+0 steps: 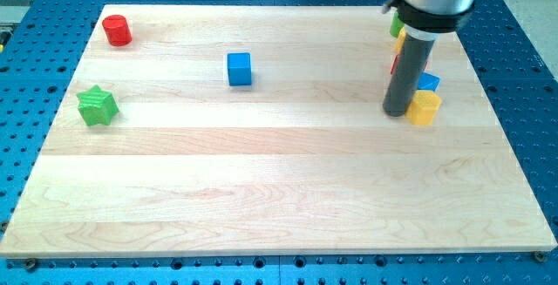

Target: Push the blue cube below the hexagon

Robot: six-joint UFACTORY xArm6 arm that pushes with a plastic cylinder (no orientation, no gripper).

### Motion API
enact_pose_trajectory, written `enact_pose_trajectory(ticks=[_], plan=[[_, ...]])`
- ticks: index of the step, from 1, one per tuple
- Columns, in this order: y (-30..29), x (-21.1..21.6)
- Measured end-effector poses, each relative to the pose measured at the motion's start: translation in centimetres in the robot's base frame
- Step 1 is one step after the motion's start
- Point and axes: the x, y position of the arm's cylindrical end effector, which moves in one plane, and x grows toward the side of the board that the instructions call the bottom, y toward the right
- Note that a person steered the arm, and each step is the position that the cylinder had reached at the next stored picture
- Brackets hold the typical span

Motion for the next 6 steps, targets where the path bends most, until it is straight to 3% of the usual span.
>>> enact_pose_trajectory(ticks=[1,2,3,5,6], plan=[[0.0,0.3],[-6.8,4.6],[-19.0,3.6],[-30.1,-3.9],[-28.9,-10.2]])
